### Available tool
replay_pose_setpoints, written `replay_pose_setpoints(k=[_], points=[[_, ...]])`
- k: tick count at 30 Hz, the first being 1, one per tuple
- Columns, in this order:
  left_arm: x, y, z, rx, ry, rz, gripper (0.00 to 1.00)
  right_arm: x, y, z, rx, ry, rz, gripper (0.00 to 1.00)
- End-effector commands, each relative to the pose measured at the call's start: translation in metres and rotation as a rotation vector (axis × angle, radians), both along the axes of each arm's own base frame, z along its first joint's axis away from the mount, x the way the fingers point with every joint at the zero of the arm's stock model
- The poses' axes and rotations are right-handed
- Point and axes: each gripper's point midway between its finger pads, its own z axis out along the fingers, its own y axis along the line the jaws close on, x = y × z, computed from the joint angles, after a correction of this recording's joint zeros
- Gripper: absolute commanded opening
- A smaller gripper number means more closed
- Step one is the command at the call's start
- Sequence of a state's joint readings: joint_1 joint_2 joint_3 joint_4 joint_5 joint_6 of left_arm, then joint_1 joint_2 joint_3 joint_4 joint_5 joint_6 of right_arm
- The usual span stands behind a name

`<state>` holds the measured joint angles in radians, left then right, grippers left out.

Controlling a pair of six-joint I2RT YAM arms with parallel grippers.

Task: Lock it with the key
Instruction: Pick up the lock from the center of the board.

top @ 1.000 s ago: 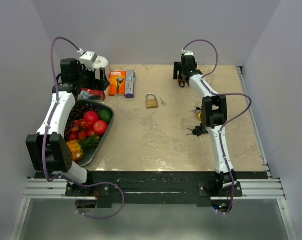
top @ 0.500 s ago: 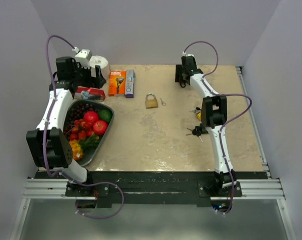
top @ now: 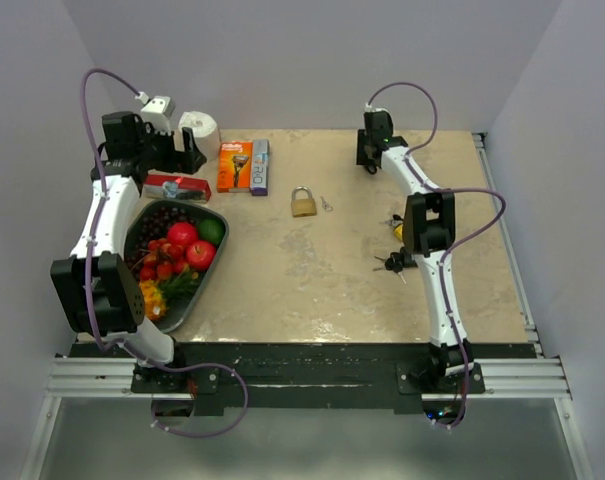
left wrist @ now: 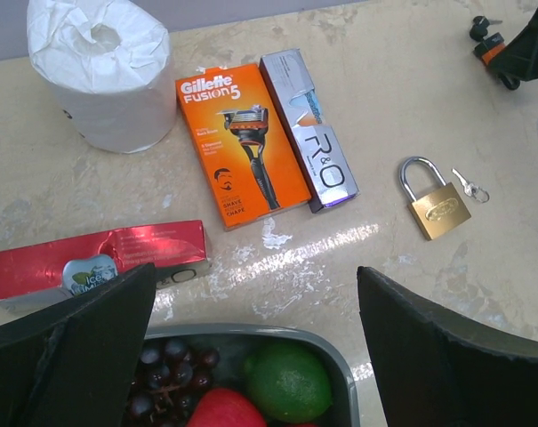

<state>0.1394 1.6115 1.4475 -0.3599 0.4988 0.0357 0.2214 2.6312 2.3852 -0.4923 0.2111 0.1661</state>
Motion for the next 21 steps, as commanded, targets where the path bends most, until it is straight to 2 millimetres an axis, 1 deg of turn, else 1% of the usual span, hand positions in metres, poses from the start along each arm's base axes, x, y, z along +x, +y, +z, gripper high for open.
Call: replay_pose_setpoints(k=[1,2,3,4,6,7,8,10,11,12,13,14,15,16,17,18,19,20,21], points=[[0.012,0.005,0.024,-0.025,-0.07,-0.005,0.98,-0.018,-0.001,-0.01,0.041,0.093,0.001,0.38],[0.012,0.005,0.025,-0.024,-0.072,-0.005,0.98,-0.031,-0.001,-0.019,0.049,0.143,0.003,0.35],[0.011,0.006,0.024,-0.025,-0.071,-0.005,0.98,-0.035,-0.001,-0.019,0.057,0.155,-0.001,0.33],[0.012,0.005,0.024,-0.027,-0.07,-0.007,0.98,-0.038,-0.001,-0.009,0.07,0.149,-0.004,0.31],[0.011,0.003,0.023,-0.036,-0.069,-0.015,0.98,-0.048,0.0,-0.01,0.076,0.178,0.005,0.3],[0.011,0.002,0.024,-0.039,-0.07,-0.018,0.98,-0.05,0.001,0.0,0.082,0.169,0.009,0.29],[0.011,0.001,0.024,-0.043,-0.071,-0.023,0.98,-0.057,-0.001,-0.004,0.079,0.192,0.012,0.29],[0.011,0.0,0.025,-0.046,-0.076,-0.03,0.98,-0.065,0.001,-0.004,0.084,0.213,0.036,0.29],[0.011,0.0,0.025,-0.047,-0.075,-0.031,0.98,-0.076,0.0,-0.007,0.085,0.242,0.046,0.27],[0.01,0.001,0.026,-0.046,-0.078,-0.03,0.98,-0.083,0.002,-0.01,0.087,0.26,0.071,0.25],[0.009,-0.001,0.027,-0.047,-0.08,-0.034,0.98,-0.088,0.002,-0.011,0.092,0.269,0.079,0.21],[0.009,-0.001,0.027,-0.046,-0.079,-0.033,0.98,-0.098,0.003,-0.014,0.094,0.289,0.091,0.11],[0.007,0.0,0.029,-0.045,-0.083,-0.032,0.98,-0.102,0.004,-0.014,0.098,0.295,0.104,0.03],[0.006,-0.001,0.03,-0.046,-0.086,-0.033,0.98,-0.106,0.005,-0.012,0.105,0.297,0.112,0.0],[0.004,-0.001,0.03,-0.045,-0.086,-0.032,0.98,-0.115,0.007,-0.018,0.118,0.322,0.128,0.0],[0.002,-0.001,0.031,-0.044,-0.088,-0.034,0.98,-0.119,0.009,-0.008,0.124,0.311,0.142,0.0],[0.001,-0.001,0.031,-0.044,-0.089,-0.034,0.98,-0.123,0.011,-0.006,0.133,0.316,0.149,0.0],[-0.001,-0.003,0.032,-0.045,-0.091,-0.038,0.98,-0.134,0.011,-0.012,0.136,0.35,0.159,0.0],[-0.002,-0.004,0.032,-0.05,-0.089,-0.043,0.98,-0.14,0.013,-0.004,0.14,0.348,0.177,0.0]])
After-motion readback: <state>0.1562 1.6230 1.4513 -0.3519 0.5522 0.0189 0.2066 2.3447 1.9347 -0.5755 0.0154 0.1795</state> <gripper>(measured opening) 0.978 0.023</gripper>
